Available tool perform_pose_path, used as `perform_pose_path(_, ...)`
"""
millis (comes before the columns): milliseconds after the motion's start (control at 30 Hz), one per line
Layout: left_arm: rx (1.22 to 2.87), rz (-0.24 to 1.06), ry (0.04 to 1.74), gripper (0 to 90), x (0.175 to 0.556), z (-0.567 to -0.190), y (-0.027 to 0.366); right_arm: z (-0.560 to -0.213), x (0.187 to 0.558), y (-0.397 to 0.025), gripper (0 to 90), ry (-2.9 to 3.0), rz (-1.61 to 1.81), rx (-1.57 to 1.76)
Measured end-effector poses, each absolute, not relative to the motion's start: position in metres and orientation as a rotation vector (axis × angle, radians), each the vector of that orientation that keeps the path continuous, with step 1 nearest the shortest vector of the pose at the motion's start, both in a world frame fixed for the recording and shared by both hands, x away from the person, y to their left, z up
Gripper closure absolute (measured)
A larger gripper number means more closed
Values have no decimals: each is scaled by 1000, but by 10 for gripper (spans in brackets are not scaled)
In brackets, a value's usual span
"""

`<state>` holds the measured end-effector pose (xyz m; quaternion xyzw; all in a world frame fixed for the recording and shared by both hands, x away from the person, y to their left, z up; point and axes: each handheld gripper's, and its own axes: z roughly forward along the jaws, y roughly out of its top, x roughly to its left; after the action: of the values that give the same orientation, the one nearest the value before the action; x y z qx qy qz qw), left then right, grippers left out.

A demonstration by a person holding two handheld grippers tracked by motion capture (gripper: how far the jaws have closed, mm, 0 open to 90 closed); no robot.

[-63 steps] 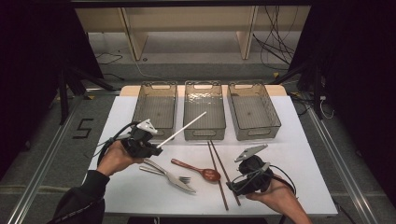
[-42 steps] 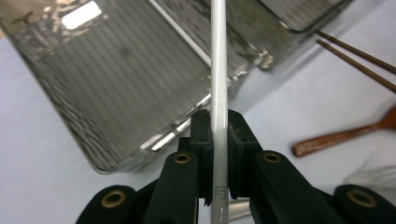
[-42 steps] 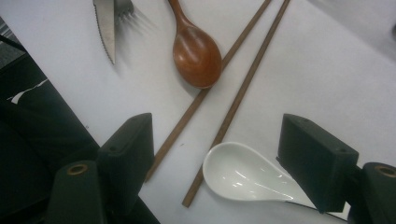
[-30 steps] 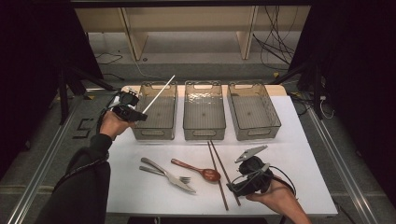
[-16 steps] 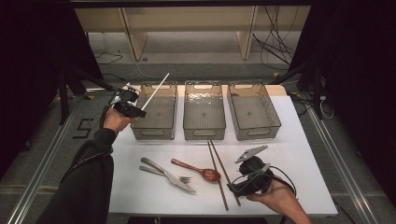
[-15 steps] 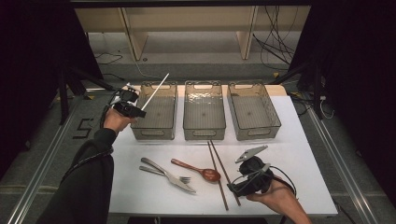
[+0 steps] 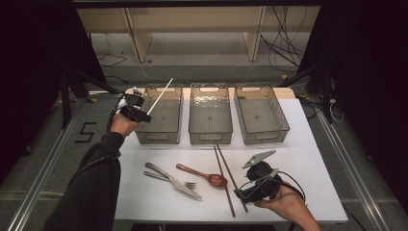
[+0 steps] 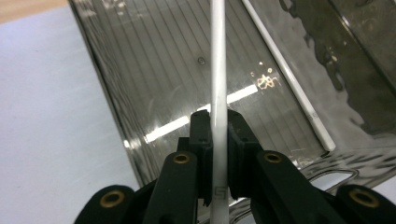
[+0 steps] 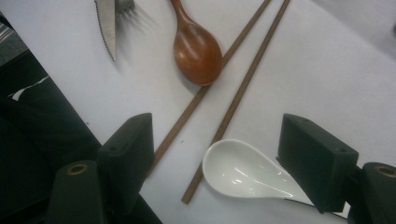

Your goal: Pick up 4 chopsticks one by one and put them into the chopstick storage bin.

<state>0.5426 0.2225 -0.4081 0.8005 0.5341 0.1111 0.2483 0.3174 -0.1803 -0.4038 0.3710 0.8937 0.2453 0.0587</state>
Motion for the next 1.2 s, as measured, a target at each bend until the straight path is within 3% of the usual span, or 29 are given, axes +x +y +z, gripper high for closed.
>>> perform_pose_path(267,2153,295,1451,500,537,-399,217,-404,317,-181,277,2711,744,1120)
perform_pose_path(567,2125,262,1366,284,507,-380,209,-404,318,-181,277,2701,742,1134)
perform_pose_path(767,2108,247,1273,213,471,-370,206,-404,320,-183,277,2692,737,1153)
perform_pose_path(1200,2122,232,1172,160,410,-383,196,-411,338,-176,295,2675,631,1213)
